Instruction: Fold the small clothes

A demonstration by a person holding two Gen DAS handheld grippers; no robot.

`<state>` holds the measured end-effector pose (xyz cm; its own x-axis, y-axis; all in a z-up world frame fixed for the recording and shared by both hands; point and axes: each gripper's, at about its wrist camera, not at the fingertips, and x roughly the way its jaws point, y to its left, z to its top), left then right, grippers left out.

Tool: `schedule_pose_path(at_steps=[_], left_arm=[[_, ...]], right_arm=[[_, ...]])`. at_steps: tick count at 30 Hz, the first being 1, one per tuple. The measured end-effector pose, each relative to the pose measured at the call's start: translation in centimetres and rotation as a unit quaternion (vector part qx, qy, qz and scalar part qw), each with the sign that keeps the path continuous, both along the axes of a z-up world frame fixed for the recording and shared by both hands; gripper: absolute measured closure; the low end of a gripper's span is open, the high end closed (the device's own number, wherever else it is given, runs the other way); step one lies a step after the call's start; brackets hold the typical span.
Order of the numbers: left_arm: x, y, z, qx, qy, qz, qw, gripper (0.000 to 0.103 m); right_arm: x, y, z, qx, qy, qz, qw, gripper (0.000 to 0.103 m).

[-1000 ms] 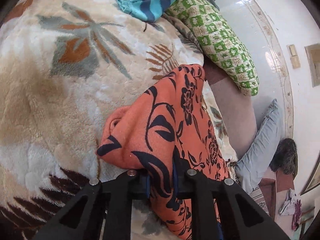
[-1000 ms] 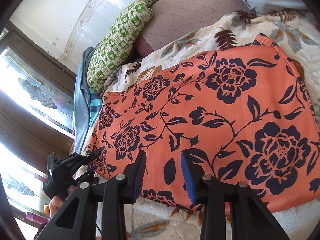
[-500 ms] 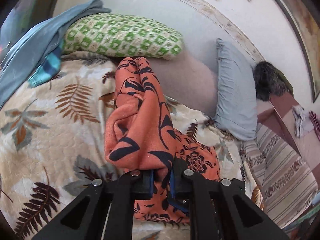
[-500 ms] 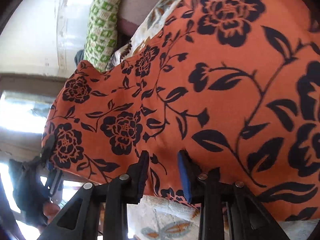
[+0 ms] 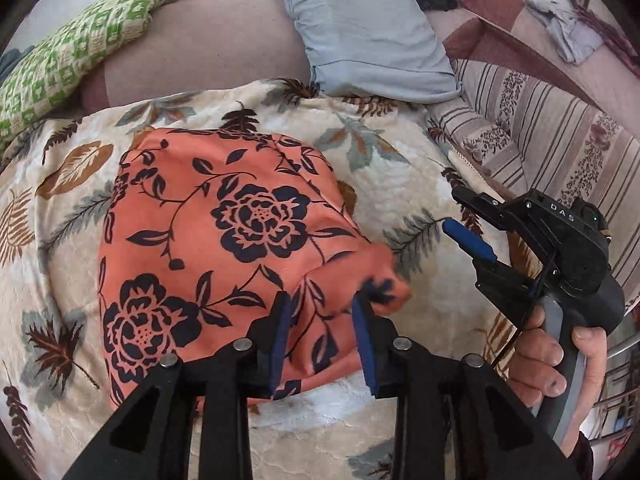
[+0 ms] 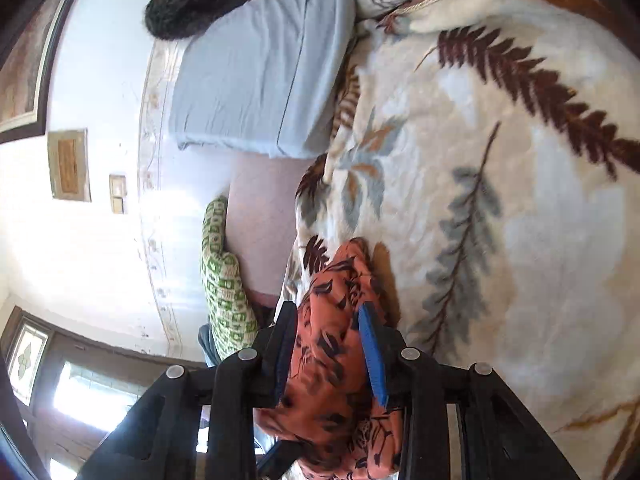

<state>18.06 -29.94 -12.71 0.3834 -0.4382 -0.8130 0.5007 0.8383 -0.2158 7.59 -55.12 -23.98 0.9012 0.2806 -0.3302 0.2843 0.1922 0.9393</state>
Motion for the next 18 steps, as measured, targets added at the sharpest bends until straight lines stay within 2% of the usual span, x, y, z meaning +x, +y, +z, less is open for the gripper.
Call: schedule_pose_path(at_steps=[1,3,4,6,7,11,13,14,15,16,17,18], left_arm=[[0.0,0.9,0.7,-0.002,-0.012,0.013,0.9998,0.056],[-0.3,2.9,2.4,-0.027,-0.047,0.032,0.9980,0.048],[-0.3,3.9,3.3,-0.036,-0.065,0.041,0.9964,0.040],[0.2,5.6,4.4,-0.024,-0.097,0.066,0.9928,0.032],[0.6,6.1,4.4,-0.005,-0.105,0.080,0.9912,0.032],[3.4,8.1,1.7,0.041,-0.089,0.120,0.9880,0.032],[4.1,8.5,-0.7,0.072,-0.067,0.122,0.9876,0.032],[4.1,8.6,-2.1,0.097,-0.057,0.122,0.9862,0.032],[4.3,8.7,-3.7,0.126,-0.042,0.121,0.9837,0.032],[4.4,8.9,-5.1,0.137,-0.022,0.119,0.9832,0.030],[4.3,9.4,-6.1,0.127,-0.004,0.115,0.9853,0.030],[4.1,9.9,-6.4,0.114,0.003,0.118,0.9865,0.030]], right_arm=[[0.0,-0.1,0.0,-0.002,0.001,0.002,1.000,0.068],[0.4,0.3,0.1,-0.005,0.002,0.016,1.000,0.068],[0.7,0.2,0.2,-0.007,-0.002,0.024,1.000,0.068],[1.7,1.5,1.1,-0.017,-0.013,0.046,0.999,0.068],[2.0,2.2,1.7,-0.026,-0.023,0.058,0.998,0.068],[3.3,5.9,4.9,-0.044,-0.111,0.124,0.985,0.068],[4.7,8.3,4.7,-0.026,-0.118,0.178,0.976,0.065],[5.5,9.3,3.9,-0.021,-0.091,0.197,0.976,0.062],[6.1,10.0,2.7,-0.029,-0.041,0.207,0.977,0.056],[6.7,10.5,1.1,-0.049,0.032,0.213,0.975,0.056],[7.3,10.7,-0.8,-0.074,0.111,0.219,0.967,0.057],[7.4,10.9,-2.2,-0.085,0.147,0.227,0.959,0.085]])
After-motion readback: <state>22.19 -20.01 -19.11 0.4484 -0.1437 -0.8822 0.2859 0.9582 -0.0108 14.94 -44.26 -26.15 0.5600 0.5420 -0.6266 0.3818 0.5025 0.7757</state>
